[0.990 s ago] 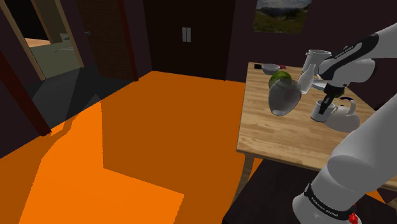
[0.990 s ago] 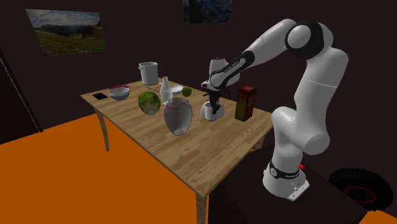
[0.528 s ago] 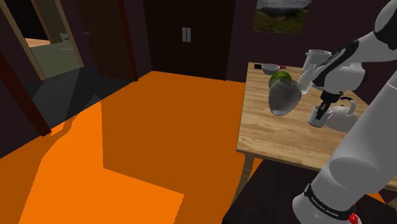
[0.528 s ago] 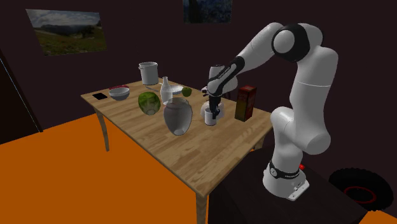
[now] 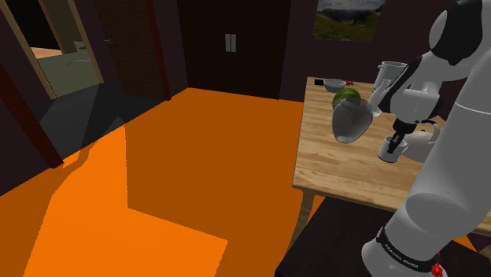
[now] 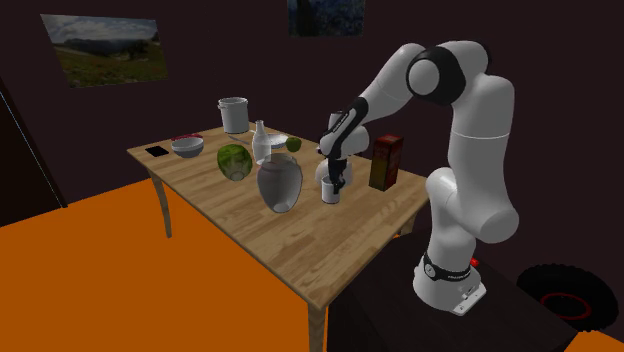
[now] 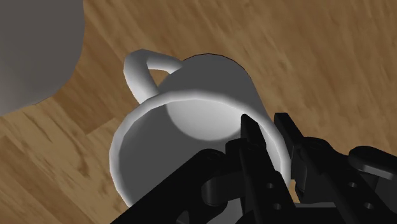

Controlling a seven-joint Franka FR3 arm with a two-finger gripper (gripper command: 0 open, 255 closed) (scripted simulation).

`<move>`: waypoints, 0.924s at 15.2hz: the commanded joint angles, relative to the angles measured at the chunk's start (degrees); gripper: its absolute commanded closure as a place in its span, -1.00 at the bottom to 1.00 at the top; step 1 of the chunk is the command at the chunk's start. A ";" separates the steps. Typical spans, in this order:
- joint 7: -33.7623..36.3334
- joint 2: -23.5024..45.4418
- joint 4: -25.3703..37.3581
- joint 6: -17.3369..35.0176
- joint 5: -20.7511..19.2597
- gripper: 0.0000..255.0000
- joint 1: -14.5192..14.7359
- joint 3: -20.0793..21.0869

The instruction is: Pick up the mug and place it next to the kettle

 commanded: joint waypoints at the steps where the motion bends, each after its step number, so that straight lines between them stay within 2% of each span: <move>1: -0.42 0.28 0.02 0.14 0.50 1.00 -0.26 0.21; 5: -0.42 0.28 0.02 0.14 0.49 1.00 -0.26 0.21; 6: -0.42 0.28 0.02 0.14 0.49 -1.00 -0.26 0.21; 11: -0.43 0.29 0.02 0.14 0.51 -1.00 -0.27 0.22; 13: 8.12 -7.35 0.41 -3.37 -11.42 -1.00 4.20 -4.93; 14: 12.59 -11.67 0.91 -5.71 -17.61 -1.00 4.85 -5.63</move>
